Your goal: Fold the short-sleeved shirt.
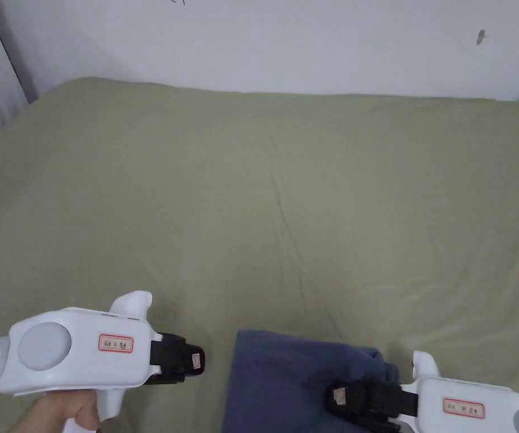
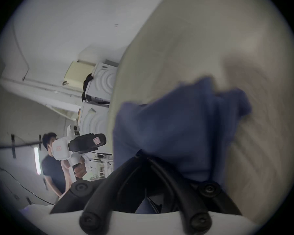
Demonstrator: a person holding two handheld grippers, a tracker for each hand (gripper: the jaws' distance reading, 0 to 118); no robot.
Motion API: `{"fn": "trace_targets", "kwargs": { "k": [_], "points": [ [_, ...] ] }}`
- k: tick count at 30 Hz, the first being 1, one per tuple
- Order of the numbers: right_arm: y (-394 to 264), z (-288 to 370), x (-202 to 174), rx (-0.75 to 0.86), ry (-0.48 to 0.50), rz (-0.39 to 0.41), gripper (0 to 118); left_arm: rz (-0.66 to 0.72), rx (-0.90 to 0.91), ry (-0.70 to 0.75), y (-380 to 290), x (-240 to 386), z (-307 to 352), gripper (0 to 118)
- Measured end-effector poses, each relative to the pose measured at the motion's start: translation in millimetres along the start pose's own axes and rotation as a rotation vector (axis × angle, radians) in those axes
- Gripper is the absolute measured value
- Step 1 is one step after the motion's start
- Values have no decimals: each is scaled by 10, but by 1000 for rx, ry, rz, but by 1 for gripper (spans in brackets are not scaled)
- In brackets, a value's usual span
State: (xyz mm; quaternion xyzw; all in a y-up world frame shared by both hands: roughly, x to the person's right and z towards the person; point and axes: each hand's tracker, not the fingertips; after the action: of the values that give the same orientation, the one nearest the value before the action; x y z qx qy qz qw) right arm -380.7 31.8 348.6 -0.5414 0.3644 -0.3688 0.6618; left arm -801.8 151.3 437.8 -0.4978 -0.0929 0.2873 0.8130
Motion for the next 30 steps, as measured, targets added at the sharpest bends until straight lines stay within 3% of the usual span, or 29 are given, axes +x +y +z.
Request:
{"fn": "trace_targets", "kwargs": {
  "k": [2,3,4,5,6,7,11,14,15,16,17,18,20,22,30],
  "points": [
    [22,53,215,-3,150,-114,2,12,-17,-57,-18,-19,-51,0],
    [4,76,203,0,153,-111,2,9,-31,-117,-21,-25,-86,2],
    [12,73,191,-9,141,-83,2,-2,-48,-184,-24,-27,-126,18],
    [14,64,167,-16,136,-66,2,-5,-66,-232,-21,-25,-169,54],
    [28,59,151,-21,127,-53,2,-7,-95,-265,-5,-47,-248,107],
    [27,52,116,-23,126,-53,2,-10,-122,-269,-17,-27,-344,118],
    [18,63,120,-28,132,-58,2,17,-152,-289,-32,-78,-666,116],
    [27,59,134,-28,135,-62,2,44,-167,-398,-22,-48,-848,114],
    [25,56,131,-27,135,-64,2,52,-151,-447,-23,-39,-877,109],
    [24,57,127,-27,135,-63,2,75,-152,-484,-39,-45,-936,99],
    [22,59,121,-26,134,-63,2,91,-149,-453,-65,-43,-991,78],
    [19,62,107,-25,130,-65,2,91,-150,-428,-63,-71,-1017,23],
    [3,89,49,-15,116,-62,2,88,-142,-322,-99,-111,-1072,22],
    [-21,144,-65,1,41,1,2,141,-135,-413,-118,-127,-1001,22],
    [-105,610,-549,109,-85,195,2,25,-134,-297,190,-280,-430,22]
  ]
}}
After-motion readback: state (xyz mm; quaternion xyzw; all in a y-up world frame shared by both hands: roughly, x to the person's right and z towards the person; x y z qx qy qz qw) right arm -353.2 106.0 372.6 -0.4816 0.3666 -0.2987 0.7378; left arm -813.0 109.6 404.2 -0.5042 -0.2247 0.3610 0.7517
